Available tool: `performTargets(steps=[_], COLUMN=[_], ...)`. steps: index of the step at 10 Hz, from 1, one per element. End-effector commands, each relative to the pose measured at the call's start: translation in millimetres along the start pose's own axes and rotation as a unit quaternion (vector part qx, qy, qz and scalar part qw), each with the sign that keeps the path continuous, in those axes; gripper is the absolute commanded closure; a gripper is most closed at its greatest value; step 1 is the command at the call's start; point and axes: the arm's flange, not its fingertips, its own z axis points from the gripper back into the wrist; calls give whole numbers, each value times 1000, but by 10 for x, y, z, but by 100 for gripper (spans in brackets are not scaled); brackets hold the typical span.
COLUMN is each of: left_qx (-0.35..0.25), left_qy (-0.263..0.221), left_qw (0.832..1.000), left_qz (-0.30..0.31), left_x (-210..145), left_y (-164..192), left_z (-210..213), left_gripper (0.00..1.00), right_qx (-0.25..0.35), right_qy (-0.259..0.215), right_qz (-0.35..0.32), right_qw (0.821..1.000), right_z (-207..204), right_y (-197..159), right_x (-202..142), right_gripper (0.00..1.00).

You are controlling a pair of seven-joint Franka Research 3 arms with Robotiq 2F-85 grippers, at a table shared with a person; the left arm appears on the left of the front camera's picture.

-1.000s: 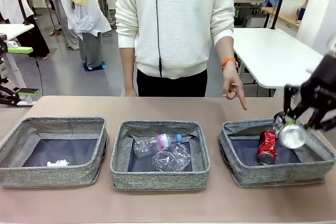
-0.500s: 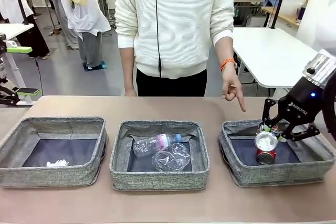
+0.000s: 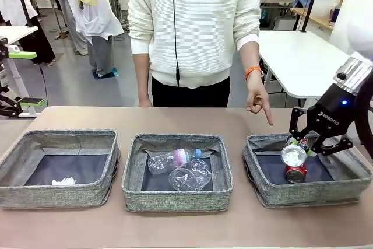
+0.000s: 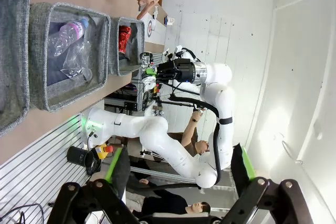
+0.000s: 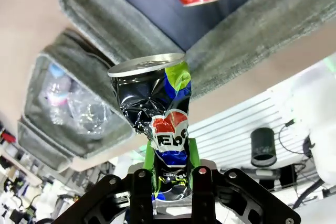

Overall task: Sort the waste into the appropriate baskets.
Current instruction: Place the picked waste into the Fabric basket indicated by the person.

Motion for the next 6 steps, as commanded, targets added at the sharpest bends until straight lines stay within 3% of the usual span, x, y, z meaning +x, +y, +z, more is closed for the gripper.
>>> performTargets(steps=[1, 2, 3, 5, 6], left_qx=[-11, -11, -11, -11, -11], left_qy=[-1, -1, -1, -1, -1], left_qw=[1000, 1000, 1000, 1000, 1000], left_qz=[1, 1, 1, 1, 1], left_x=[-25, -25, -25, -25, -25], left_y=[-38, -38, -38, -38, -38], left_z=[-29, -29, -29, -29, -29], left_gripper=[0, 0, 0, 0, 0], right_qx=[-67, -88, -113, -51, -2], right_qy=[20, 14, -22, -78, -69], right_qz=[129, 226, 253, 262, 261], right_qw=[989, 970, 961, 960, 963], right_z=[-126, -200, -219, -71, -27], right_y=[-47, -173, -281, -393, -399], right_x=[83, 135, 149, 129, 140], right_gripper=[73, 73, 73, 73, 73])
